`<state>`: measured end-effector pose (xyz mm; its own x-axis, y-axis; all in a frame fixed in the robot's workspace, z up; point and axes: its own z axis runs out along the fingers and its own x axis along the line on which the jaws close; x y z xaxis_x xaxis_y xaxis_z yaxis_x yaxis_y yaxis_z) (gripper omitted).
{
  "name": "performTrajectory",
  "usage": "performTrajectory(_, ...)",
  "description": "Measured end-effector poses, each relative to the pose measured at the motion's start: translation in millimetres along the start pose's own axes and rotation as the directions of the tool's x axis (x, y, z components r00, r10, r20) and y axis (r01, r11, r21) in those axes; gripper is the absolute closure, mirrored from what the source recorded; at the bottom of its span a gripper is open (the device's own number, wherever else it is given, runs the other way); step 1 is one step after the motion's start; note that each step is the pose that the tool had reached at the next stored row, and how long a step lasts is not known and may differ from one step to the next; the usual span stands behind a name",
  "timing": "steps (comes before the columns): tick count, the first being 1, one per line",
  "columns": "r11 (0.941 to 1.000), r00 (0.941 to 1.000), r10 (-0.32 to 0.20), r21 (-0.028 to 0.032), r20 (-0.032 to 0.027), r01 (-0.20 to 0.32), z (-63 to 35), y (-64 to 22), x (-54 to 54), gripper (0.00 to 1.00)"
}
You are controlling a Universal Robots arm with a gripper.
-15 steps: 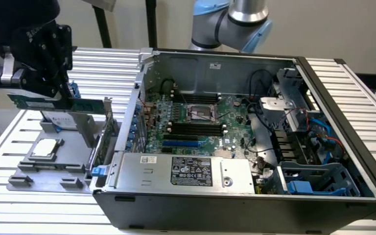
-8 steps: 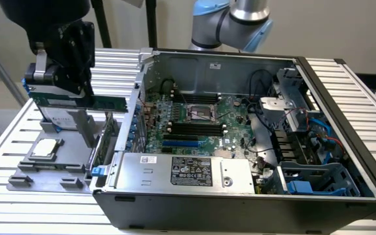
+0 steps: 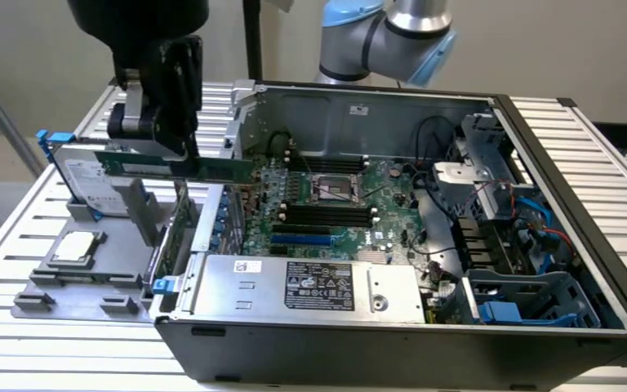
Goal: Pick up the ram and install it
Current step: 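Pick up the ram and move it above insertion slot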
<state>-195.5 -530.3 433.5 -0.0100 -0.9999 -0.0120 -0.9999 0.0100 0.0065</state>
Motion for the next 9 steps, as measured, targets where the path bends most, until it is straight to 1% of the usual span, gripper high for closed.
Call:
performTrajectory(5,1.0000,1.0000,0.000,0.0000,0.0000,0.000,-0.1,-19.1,-5.0,0.86)
performTrajectory(9,1.0000,1.0000,0.000,-0.0001,-0.0001,0.000,-0.1,-31.8,-11.5,0.86)
